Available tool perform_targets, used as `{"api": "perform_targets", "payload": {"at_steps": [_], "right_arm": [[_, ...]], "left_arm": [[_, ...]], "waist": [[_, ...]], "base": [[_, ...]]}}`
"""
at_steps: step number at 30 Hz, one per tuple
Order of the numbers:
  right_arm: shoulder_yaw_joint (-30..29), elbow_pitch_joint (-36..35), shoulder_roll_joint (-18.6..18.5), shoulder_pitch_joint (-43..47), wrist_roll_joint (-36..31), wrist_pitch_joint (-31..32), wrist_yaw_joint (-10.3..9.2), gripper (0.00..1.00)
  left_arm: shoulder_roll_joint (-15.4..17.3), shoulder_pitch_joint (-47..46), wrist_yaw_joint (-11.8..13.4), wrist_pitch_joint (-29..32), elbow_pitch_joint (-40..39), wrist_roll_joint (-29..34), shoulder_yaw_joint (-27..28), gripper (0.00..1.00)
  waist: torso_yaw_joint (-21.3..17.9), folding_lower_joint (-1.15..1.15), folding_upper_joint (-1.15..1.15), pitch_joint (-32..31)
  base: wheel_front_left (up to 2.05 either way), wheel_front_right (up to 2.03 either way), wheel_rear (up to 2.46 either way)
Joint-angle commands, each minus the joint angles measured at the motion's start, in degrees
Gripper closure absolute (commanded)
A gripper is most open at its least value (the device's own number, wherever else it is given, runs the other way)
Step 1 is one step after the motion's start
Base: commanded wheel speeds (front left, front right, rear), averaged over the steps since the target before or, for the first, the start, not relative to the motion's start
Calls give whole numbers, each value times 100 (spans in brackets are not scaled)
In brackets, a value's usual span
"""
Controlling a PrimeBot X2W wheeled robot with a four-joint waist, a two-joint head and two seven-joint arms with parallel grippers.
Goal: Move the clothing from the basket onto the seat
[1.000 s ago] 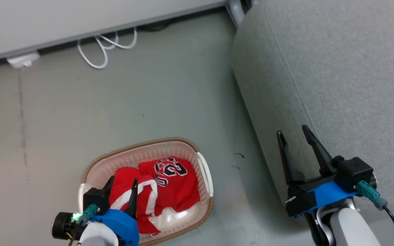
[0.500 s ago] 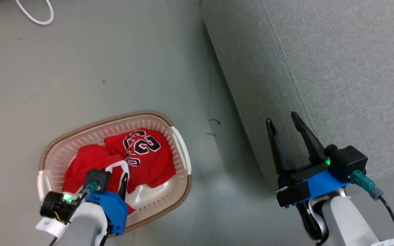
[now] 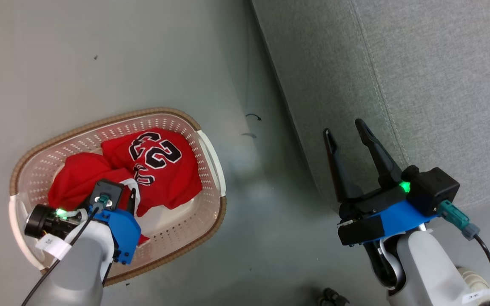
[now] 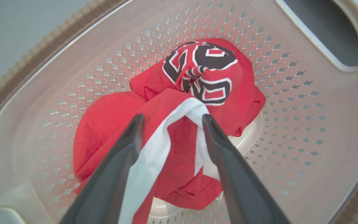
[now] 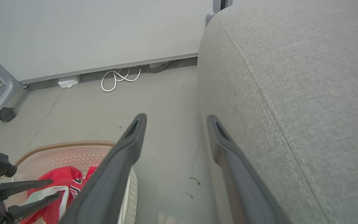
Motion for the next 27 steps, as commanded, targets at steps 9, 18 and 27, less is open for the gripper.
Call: {"api": "perform_targets", "payload": {"at_steps": [9,18,27], "right_arm": [[120,-114,-13,-144,89,-23,3,0],[156,-113,-13,-202,132,-23,3,0],[168,-43,-13,-268,141,-24,3,0]], "left_arm": [[164,-450,182,89,340,90,-123,0],[149,-664,239,254,579,34,-195,100],[105,-709,193,304,707,-120,-199,100]], "waist": [[-70,-1,0,282],[-79,-1,0,400],[-73,-1,0,363]], "base": [[0,0,0],[0,0,0],[0,0,0]]}}
